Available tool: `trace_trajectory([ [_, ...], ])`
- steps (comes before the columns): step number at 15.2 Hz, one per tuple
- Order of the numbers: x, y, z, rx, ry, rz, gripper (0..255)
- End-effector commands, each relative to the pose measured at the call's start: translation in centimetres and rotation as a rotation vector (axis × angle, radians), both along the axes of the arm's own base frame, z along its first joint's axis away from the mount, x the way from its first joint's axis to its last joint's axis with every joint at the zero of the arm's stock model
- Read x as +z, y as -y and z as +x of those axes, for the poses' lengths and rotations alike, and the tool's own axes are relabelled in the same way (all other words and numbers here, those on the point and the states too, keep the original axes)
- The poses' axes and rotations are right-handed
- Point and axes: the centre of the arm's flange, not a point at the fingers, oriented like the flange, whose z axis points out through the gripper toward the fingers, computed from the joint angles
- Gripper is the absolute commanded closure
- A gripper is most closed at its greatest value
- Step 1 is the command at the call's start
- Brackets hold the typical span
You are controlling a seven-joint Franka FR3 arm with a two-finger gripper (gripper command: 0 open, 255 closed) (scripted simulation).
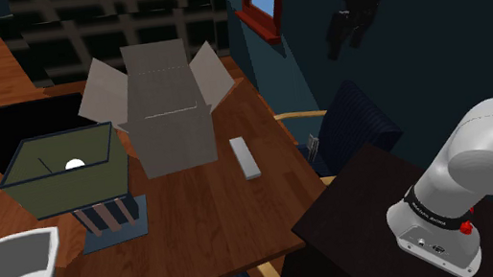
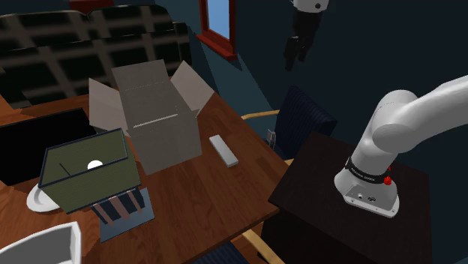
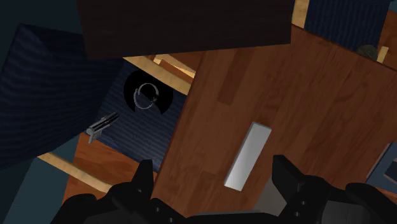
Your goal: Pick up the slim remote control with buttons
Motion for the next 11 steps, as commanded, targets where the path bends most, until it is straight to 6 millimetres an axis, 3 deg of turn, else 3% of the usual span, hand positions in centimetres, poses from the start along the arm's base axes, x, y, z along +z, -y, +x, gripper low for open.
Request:
trace_trajectory([
  [1,0.0,0.0,0.0,0.0,0.0,0.0,0],
  [11,-10.9,-3.6,6.7,-0.057,-0.019,0.015,0],
])
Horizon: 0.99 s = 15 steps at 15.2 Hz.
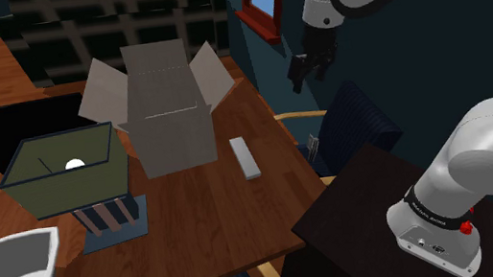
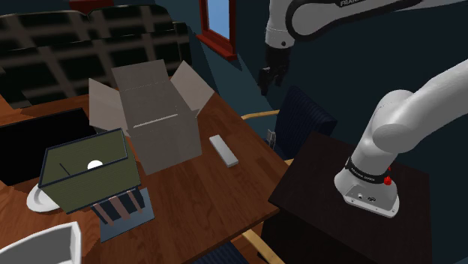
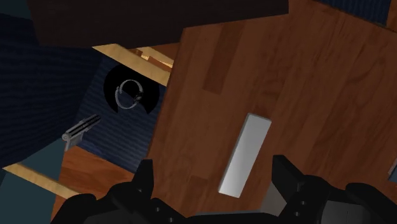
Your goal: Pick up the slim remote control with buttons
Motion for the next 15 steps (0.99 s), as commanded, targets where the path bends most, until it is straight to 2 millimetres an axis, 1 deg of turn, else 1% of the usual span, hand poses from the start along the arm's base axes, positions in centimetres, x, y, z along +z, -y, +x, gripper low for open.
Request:
trace_trajectory([
  [1,-2.5,-0.7,1.3,-0.012,-0.002,0.003,0],
  [15,-17.9,-5.3,10.6,-0.091,-0.029,0.024,0],
])
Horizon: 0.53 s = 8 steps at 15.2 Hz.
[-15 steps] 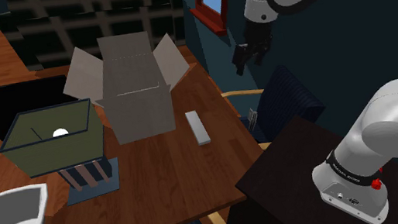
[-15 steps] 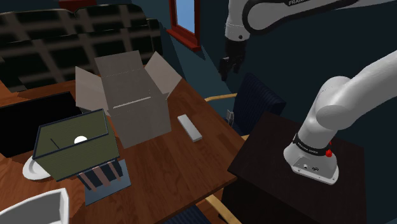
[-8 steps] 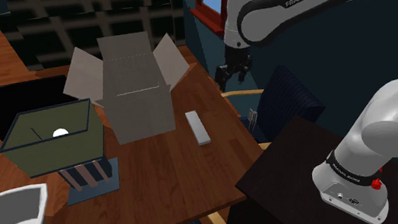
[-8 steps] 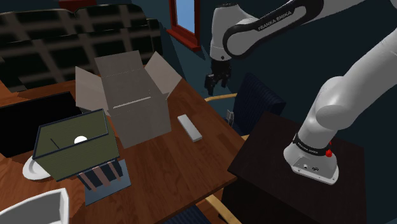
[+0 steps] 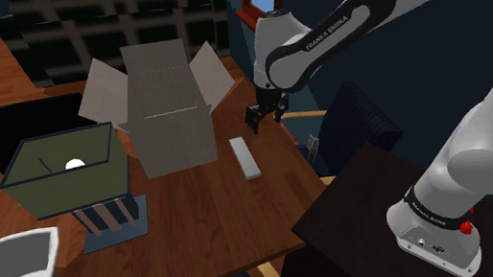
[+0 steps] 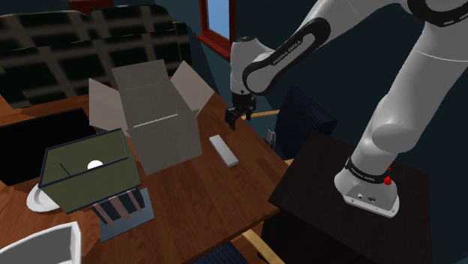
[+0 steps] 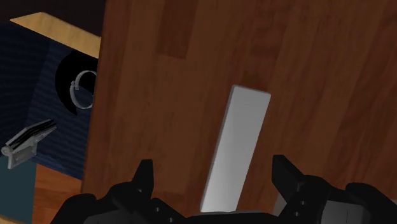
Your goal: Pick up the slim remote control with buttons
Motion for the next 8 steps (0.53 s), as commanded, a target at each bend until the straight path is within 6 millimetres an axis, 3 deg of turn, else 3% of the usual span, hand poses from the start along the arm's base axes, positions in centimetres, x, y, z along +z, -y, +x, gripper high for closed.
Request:
trace_trajectory([
  [1,-2.3,-0.8,1.3,-0.012,-0.003,0.004,0],
  [8,-10.1,-3.0,5.9,-0.051,-0.017,0.014,0],
])
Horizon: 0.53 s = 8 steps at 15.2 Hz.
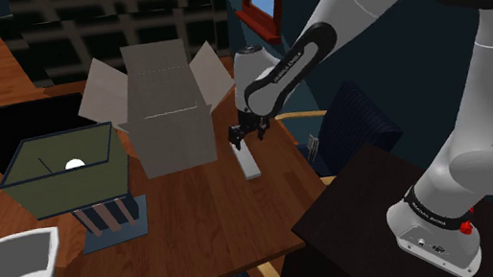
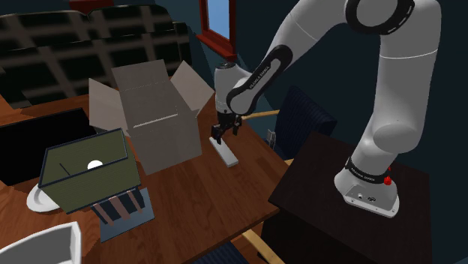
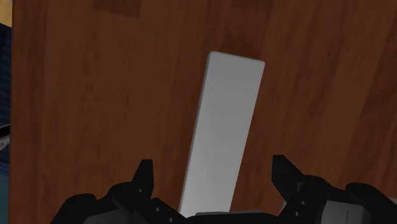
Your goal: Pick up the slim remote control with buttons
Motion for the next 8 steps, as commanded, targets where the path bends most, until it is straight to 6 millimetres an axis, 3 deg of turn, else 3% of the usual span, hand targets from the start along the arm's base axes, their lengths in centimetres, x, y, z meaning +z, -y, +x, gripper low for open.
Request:
trace_trajectory([
  [1,-2.3,-0.6,1.2,-0.012,-0.004,0.003,0],
  [8,-6.5,-0.9,1.8,-0.018,-0.005,0.005,0],
])
